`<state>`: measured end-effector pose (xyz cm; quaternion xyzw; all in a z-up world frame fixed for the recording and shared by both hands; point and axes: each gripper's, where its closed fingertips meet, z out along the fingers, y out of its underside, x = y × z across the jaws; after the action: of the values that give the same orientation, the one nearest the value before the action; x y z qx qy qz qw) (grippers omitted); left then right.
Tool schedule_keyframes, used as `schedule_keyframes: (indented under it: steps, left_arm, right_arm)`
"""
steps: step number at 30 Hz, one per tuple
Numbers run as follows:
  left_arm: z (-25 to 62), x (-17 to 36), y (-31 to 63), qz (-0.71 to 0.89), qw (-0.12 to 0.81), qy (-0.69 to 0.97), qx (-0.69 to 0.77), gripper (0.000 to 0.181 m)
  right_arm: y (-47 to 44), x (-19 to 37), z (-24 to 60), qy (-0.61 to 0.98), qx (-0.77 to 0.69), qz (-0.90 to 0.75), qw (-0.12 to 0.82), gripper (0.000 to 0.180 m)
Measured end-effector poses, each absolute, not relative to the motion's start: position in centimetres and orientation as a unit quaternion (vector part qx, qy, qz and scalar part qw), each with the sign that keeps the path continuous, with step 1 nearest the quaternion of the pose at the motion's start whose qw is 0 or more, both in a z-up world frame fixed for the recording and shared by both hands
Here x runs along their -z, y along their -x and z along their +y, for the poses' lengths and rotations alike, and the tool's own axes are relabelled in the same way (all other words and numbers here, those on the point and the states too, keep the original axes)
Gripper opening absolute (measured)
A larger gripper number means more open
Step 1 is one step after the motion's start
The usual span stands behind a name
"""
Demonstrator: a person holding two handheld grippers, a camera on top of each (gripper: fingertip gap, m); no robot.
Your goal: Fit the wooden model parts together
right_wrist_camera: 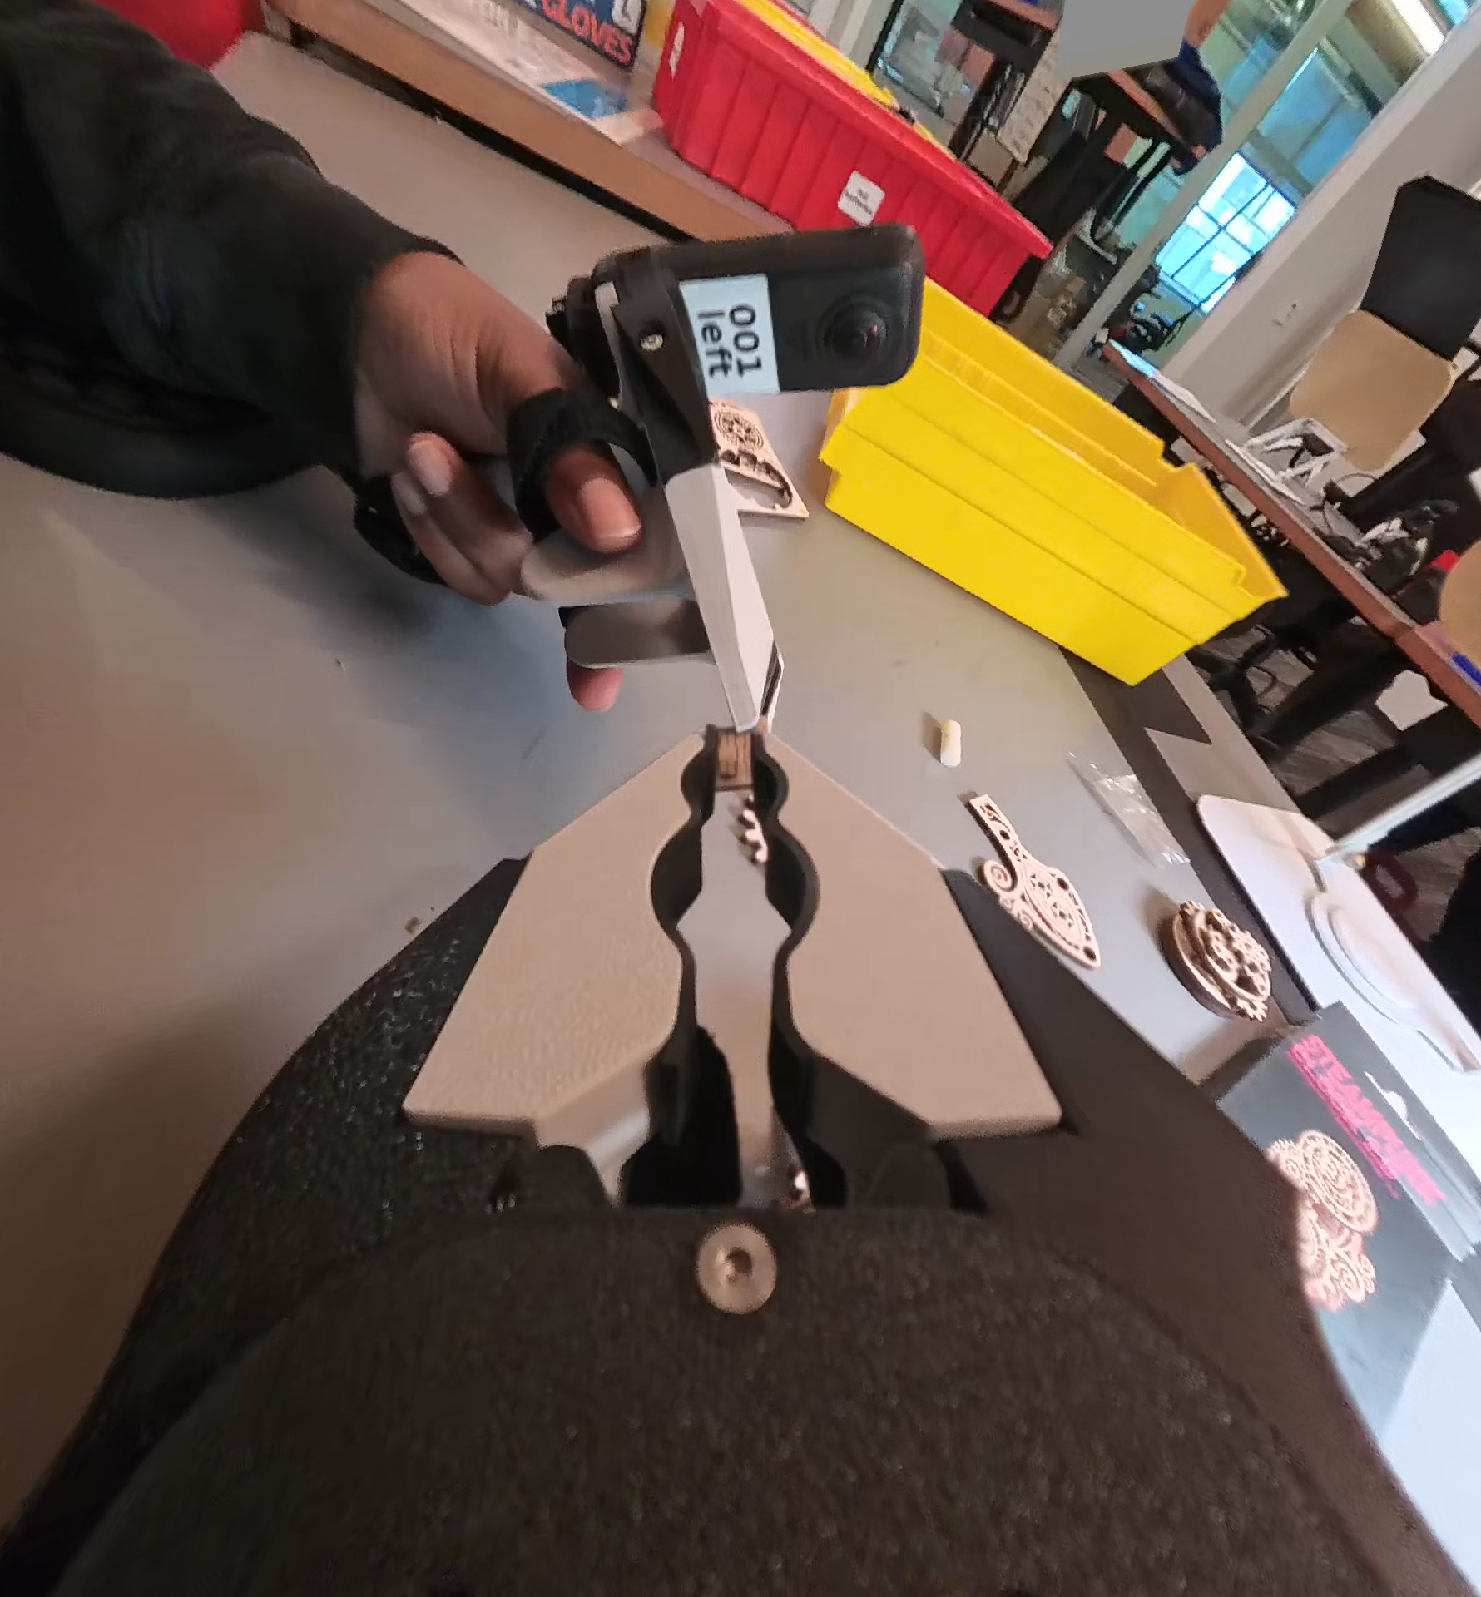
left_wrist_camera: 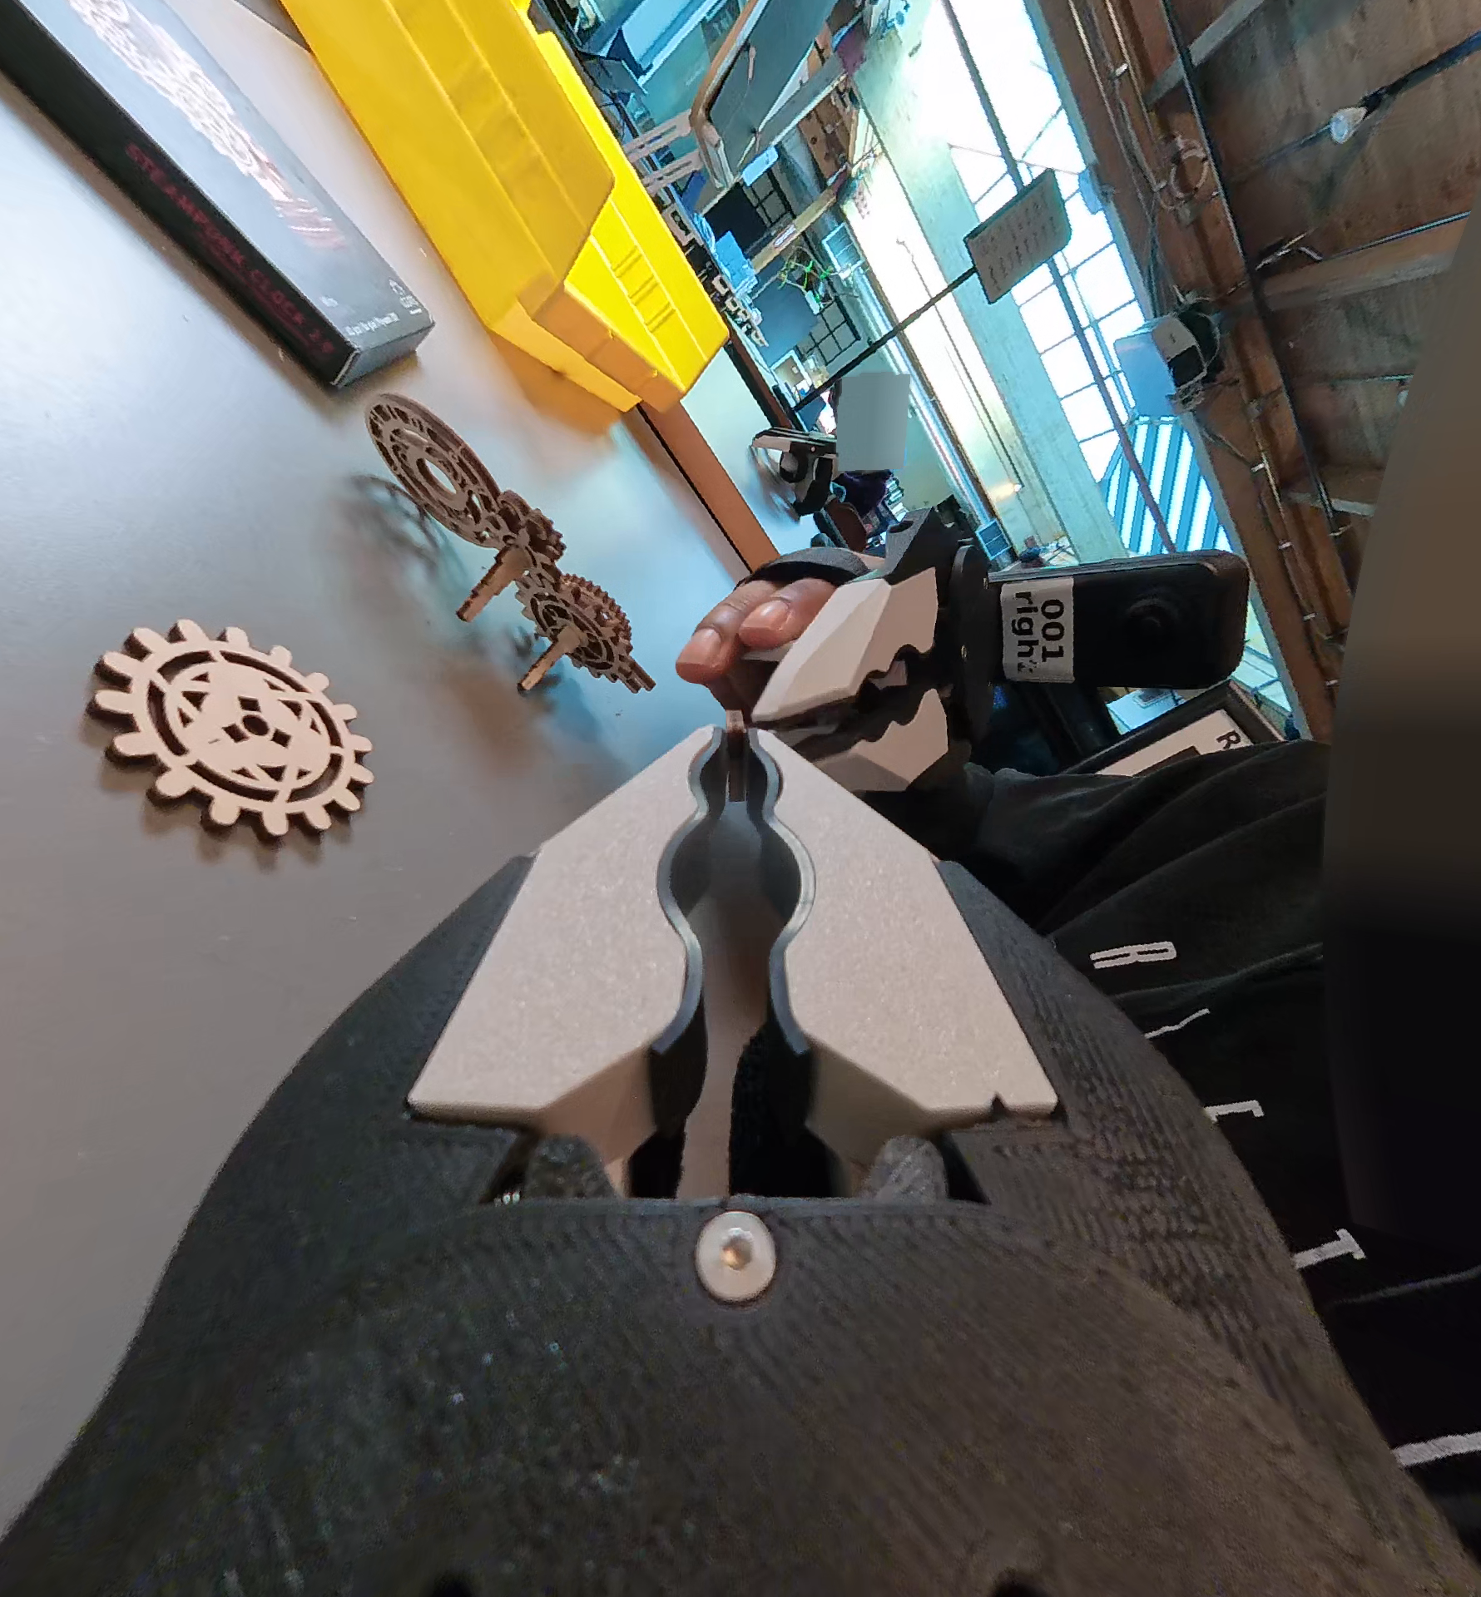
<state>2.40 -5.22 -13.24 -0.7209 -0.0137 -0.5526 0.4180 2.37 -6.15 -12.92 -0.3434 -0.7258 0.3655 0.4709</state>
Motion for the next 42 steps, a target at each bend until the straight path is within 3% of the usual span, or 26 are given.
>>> schedule_keyframes:
  steps: [16, 25, 28, 35, 42]
  left_arm:
    - [-5.0, 13.8, -2.1, -0.054, 0.397, 0.715, 0.573, 0.001]
    - [-4.7, 13.8, -1.5, -0.052, 0.415, 0.719, 0.554, 0.002]
    - [-4.7, 13.8, -1.4, -0.054, 0.416, 0.72, 0.553, 0.002]
    - [-4.5, 13.7, -1.5, -0.055, 0.42, 0.72, 0.55, 0.002]
    - [-4.4, 13.8, -1.3, -0.071, 0.414, 0.714, 0.56, 0.001]
  right_arm:
    - [-1.7, 14.1, -6.1, 0.298, -0.251, -0.758, 0.523, 0.0]
    - [-1.9, 13.7, -7.9, 0.325, -0.359, -0.744, 0.461, 0.0]
    - [-1.8, 12.7, -7.2, 0.331, -0.363, -0.725, 0.483, 0.0]
    - [-1.3, 14.0, -6.1, 0.351, -0.309, -0.732, 0.495, 0.007]
    - [-0.9, 14.1, -5.7, 0.343, -0.264, -0.736, 0.52, 0.0]
